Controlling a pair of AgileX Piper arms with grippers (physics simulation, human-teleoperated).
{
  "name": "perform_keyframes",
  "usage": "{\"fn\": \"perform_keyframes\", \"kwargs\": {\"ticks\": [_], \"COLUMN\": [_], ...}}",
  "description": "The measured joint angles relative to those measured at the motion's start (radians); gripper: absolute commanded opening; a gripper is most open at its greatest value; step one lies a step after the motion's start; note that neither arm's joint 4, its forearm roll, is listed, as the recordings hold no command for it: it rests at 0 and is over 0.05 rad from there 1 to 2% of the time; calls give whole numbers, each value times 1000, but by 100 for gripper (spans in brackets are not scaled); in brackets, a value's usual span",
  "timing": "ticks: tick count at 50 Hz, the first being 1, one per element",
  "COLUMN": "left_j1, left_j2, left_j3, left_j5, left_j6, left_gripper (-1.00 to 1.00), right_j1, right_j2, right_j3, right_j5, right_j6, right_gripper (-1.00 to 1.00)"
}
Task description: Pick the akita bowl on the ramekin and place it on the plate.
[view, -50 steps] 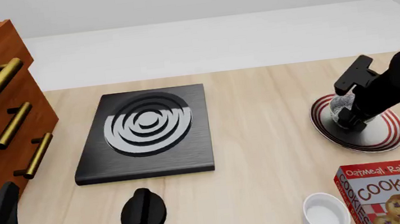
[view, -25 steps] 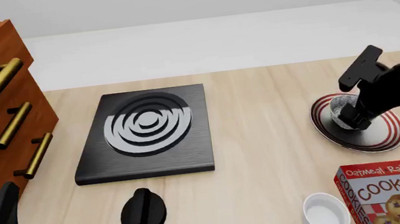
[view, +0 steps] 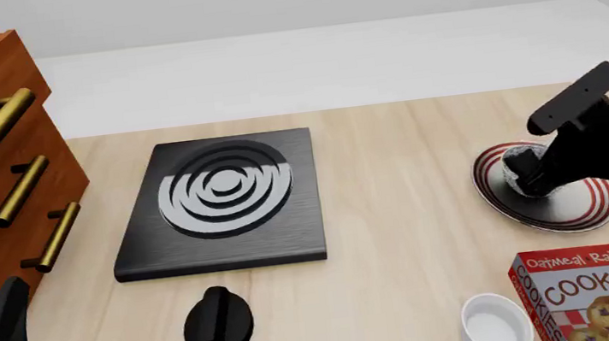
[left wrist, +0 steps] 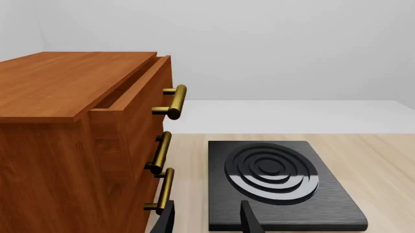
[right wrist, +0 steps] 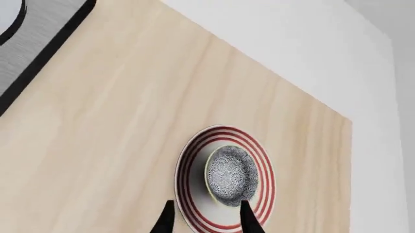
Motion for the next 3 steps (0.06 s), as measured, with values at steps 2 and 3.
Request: {"fn": "perform_keyframes", "kwargs": {"ticks": [2,3], "left_j1": [0,0], "left_j2": [0,0], "left_j3": [0,0], "left_j5": [0,0], "left_j6": [0,0], "left_gripper": [100,100], "right_j1": [2,2], "right_j2": [-24,-37], "right_j3": [15,23], "right_j5": [-22,-34], "right_j6": [14,21], "right_gripper": [100,100]}}
